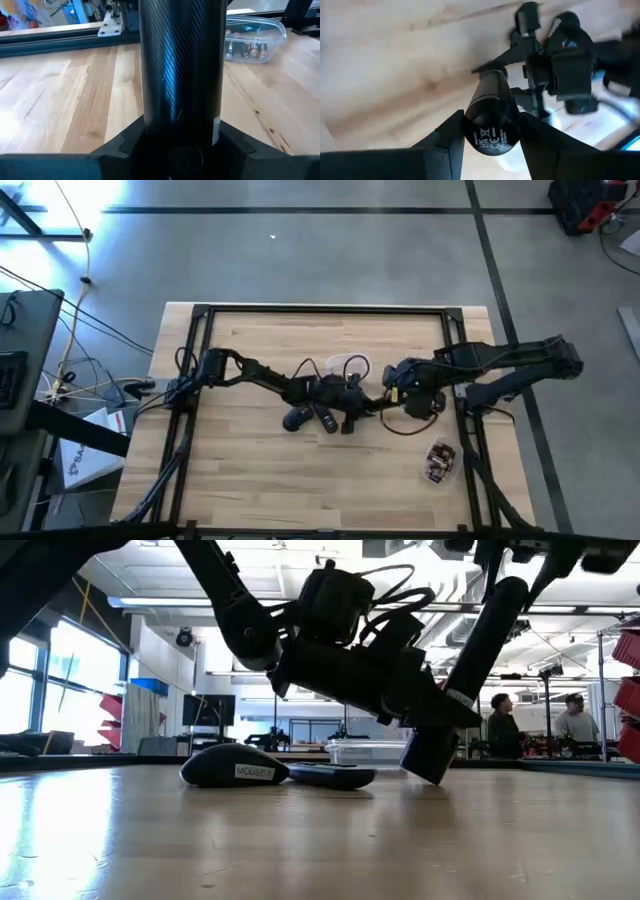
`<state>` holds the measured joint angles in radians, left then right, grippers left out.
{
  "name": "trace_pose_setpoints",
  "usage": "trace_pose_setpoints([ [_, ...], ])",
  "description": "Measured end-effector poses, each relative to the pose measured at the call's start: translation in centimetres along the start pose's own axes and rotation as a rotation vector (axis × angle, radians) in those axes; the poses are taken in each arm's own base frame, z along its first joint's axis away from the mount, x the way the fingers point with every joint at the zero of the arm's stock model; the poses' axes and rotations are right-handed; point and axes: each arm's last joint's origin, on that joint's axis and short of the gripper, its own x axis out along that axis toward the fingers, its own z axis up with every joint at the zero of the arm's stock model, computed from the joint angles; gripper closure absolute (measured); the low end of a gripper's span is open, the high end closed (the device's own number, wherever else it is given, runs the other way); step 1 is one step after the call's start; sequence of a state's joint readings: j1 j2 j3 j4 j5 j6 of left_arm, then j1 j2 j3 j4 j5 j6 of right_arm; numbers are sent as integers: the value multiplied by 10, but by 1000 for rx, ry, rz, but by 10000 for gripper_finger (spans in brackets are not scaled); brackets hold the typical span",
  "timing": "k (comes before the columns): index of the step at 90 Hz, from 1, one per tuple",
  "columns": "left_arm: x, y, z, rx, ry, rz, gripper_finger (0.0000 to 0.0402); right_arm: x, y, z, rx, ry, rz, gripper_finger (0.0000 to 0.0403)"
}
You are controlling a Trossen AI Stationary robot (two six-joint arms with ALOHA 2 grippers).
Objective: Insert battery
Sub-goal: Open the flashlight cover
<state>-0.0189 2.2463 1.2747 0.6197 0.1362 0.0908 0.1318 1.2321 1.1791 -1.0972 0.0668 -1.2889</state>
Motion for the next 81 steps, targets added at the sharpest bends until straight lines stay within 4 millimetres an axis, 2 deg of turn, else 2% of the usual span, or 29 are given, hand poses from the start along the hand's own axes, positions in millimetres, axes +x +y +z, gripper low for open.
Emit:
trace_pose_setpoints([
  [28, -5, 17, -7, -140, 45, -209, 264, 2, 1, 17, -491, 216, -39, 269],
  [51, -19, 29, 0, -148, 98, -356, 266, -1, 2, 32, -686, 245, -98, 269],
  [60, -22, 29, 4, -141, 108, -346, 266, -1, 1, 35, -547, 247, -133, 269],
  [72, -23, 29, 5, -126, 128, -301, 267, -8, 6, 30, -187, 243, -167, 269],
  [81, -23, 27, 6, -115, 121, -293, 267, -12, 15, 17, 86, 242, -111, 269],
])
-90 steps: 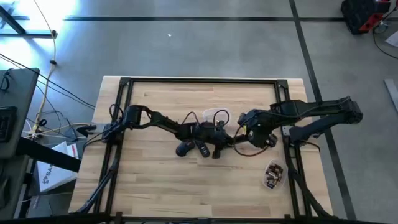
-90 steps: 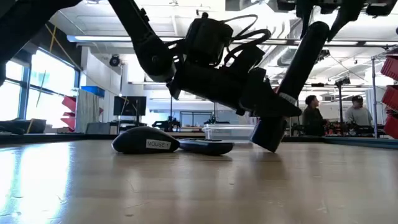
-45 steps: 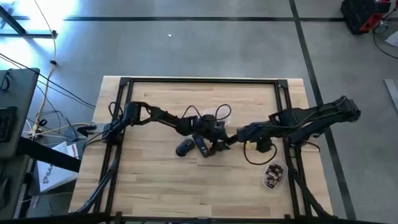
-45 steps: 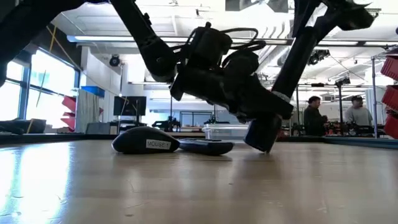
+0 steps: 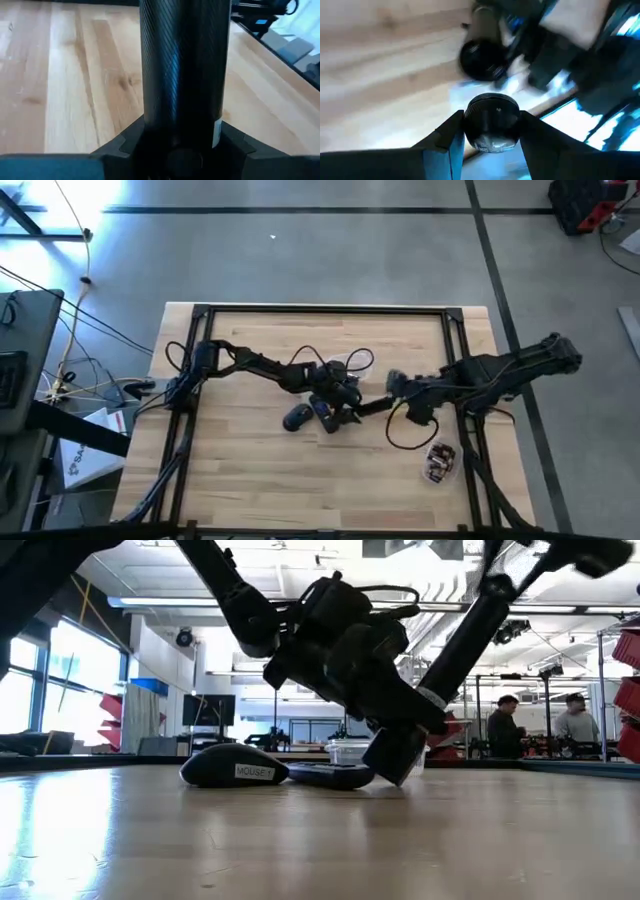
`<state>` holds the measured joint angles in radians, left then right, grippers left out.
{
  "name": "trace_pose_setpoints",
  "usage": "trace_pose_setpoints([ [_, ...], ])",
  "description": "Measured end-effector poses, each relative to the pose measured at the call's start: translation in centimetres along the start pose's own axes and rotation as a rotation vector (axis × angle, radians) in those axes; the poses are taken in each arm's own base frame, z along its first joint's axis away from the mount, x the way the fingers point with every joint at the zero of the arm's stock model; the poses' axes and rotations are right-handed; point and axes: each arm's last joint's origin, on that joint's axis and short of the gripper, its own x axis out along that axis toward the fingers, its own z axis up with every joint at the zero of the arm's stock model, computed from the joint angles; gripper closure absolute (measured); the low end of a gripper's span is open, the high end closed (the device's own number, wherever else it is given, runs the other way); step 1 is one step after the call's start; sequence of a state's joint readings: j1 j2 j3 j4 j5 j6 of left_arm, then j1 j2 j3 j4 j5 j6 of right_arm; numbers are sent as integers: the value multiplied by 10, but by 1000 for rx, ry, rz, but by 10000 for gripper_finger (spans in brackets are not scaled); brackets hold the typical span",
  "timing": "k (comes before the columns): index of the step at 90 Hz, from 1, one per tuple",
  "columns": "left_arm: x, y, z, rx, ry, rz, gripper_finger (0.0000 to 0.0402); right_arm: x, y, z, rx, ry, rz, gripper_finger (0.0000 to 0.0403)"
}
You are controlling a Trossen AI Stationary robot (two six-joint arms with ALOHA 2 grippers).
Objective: Insert battery
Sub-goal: Open the flashlight cover
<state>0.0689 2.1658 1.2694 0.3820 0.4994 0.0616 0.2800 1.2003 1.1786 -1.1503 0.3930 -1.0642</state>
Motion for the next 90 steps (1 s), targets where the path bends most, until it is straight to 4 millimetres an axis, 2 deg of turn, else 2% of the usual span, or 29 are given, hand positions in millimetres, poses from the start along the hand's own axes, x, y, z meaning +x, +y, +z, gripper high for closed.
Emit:
trace_pose_setpoints([
  [9, 0, -5, 3, 38, -3, 6, 267, 3, 3, -13, 309, 15, 103, 269],
  [21, -2, -15, 17, 130, -52, 17, 267, 10, -1, -24, 834, 7, 197, 269],
  [29, -4, -23, 27, 187, -87, 10, 267, 17, -5, -31, 1170, 74, 208, 269],
  [36, -2, -29, 30, 214, -123, -25, 267, 23, -5, -38, 1362, 154, 224, 269],
  [42, 0, -35, 24, 212, -162, -65, 267, 32, -1, -41, 1460, 206, 245, 269],
  [50, -1, -44, 12, 196, -207, -68, 267, 55, 19, -42, 1518, 279, 341, 269],
  [59, -2, -52, 2, 203, -268, 5, 268, 89, 46, -43, 1605, 322, 442, 269],
  [71, -3, -58, 3, 235, -345, 167, 267, 125, 77, -46, 1762, 282, 569, 269],
  [81, 0, -59, 2, 239, -376, 203, 265, 140, 93, -53, 1860, 294, 596, 269],
  [90, 3, -57, -2, 219, -399, 222, 264, 145, 102, -61, 1908, 347, 607, 269],
])
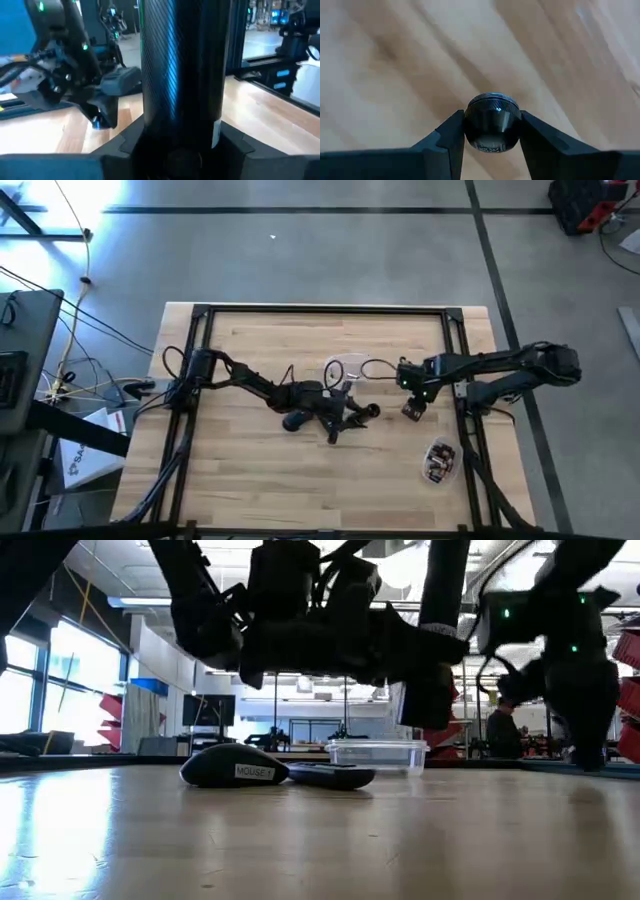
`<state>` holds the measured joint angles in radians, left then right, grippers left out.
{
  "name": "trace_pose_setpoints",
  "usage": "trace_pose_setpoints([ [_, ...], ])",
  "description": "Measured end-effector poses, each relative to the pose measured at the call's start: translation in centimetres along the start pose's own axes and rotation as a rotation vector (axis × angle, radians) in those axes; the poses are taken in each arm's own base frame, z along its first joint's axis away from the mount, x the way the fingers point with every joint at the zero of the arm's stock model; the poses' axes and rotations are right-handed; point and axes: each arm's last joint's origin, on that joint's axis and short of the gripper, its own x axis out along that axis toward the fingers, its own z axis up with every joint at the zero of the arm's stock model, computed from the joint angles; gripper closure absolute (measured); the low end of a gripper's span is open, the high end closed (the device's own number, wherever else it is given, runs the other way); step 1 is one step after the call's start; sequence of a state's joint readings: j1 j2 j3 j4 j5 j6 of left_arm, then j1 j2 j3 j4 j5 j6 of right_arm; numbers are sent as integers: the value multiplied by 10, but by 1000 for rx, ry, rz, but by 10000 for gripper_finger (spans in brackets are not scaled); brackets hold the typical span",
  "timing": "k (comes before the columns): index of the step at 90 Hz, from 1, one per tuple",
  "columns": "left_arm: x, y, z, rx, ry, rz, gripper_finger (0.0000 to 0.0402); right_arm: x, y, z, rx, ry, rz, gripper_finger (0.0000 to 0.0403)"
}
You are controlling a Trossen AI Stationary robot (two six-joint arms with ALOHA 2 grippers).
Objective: Insert battery
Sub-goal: Open the flashlight cover, then insert the black battery into the flashlight
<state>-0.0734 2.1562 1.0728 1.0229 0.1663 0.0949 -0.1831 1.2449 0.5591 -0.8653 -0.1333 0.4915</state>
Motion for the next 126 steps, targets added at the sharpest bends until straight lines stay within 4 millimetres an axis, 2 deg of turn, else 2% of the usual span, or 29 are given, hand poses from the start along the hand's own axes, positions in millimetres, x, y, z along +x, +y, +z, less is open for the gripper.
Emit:
trace_pose_setpoints([
  [26, 2, 3, -14, -26, -33, 35, 264, 3, -11, 2, 20, -6, 0, 262],
  [50, 2, 3, -15, -18, -28, 33, 264, 2, -15, 4, 47, 4, 2, 197],
  [63, 3, 1, -19, 0, -26, 82, 264, -12, -14, 7, 46, -15, -17, 168],
  [79, 13, -1, -39, -9, -33, 112, 264, -50, -2, 9, -33, -203, -53, 168],
  [92, 22, -1, -53, -35, -28, 149, 264, -71, 13, 2, -150, -430, 38, 171],
  [109, 25, 1, -60, -55, -27, 183, 263, -66, 28, -10, -314, -615, 161, 171],
  [126, 24, 4, -62, -52, -7, 221, 263, -60, 49, -8, -429, -775, 260, 171],
])
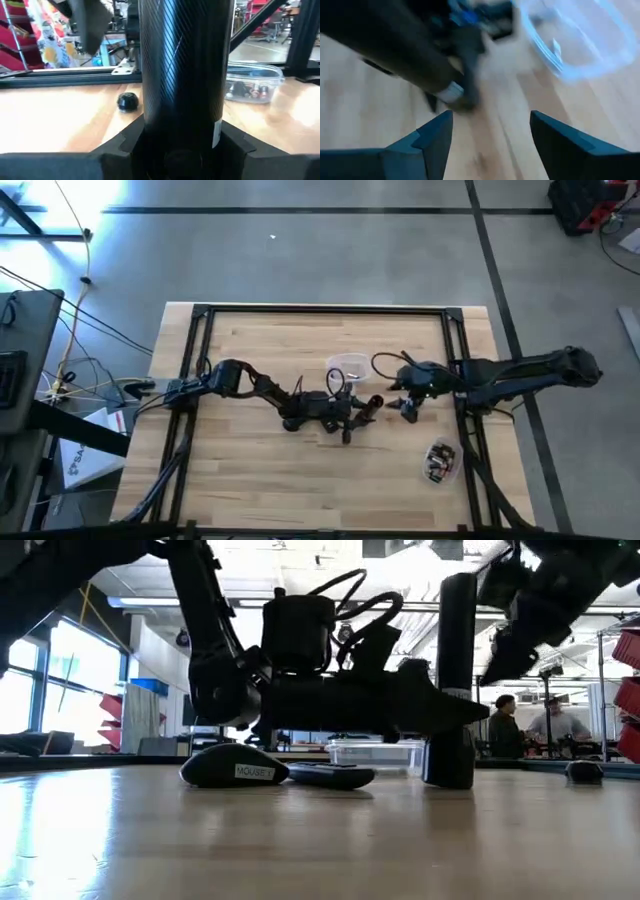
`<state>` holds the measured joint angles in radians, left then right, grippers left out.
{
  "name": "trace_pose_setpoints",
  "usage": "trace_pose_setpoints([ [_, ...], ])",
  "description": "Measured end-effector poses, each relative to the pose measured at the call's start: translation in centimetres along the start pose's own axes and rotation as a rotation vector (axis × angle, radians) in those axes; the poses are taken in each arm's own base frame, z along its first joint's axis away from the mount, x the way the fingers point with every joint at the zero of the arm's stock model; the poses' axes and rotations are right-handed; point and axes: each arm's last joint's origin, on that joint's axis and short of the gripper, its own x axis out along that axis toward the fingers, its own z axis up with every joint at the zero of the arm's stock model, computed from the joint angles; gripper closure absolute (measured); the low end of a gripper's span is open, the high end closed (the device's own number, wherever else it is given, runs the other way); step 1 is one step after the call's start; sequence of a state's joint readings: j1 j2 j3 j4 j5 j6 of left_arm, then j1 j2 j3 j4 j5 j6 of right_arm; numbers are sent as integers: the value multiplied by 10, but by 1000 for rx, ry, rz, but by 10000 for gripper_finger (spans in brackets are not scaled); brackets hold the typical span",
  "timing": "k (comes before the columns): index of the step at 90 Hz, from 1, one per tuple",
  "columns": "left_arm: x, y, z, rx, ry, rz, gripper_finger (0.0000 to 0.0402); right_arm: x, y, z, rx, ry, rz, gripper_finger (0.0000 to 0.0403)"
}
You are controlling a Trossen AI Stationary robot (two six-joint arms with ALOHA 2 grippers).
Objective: Insert battery
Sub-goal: Insert the black battery into the flashlight
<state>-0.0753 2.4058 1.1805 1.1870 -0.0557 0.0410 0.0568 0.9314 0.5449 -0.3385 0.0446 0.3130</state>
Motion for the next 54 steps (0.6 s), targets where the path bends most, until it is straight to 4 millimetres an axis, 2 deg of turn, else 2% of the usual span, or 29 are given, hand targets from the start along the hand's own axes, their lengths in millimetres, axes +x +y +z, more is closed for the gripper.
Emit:
trace_pose_setpoints([
  [27, 0, 3, -2, 4, 12, 12, 261, 1, 9, 11, -70, -147, 17, 171],
  [54, 0, 3, -3, 3, 20, 10, 252, 0, 13, 11, -47, -165, 17, 171],
])
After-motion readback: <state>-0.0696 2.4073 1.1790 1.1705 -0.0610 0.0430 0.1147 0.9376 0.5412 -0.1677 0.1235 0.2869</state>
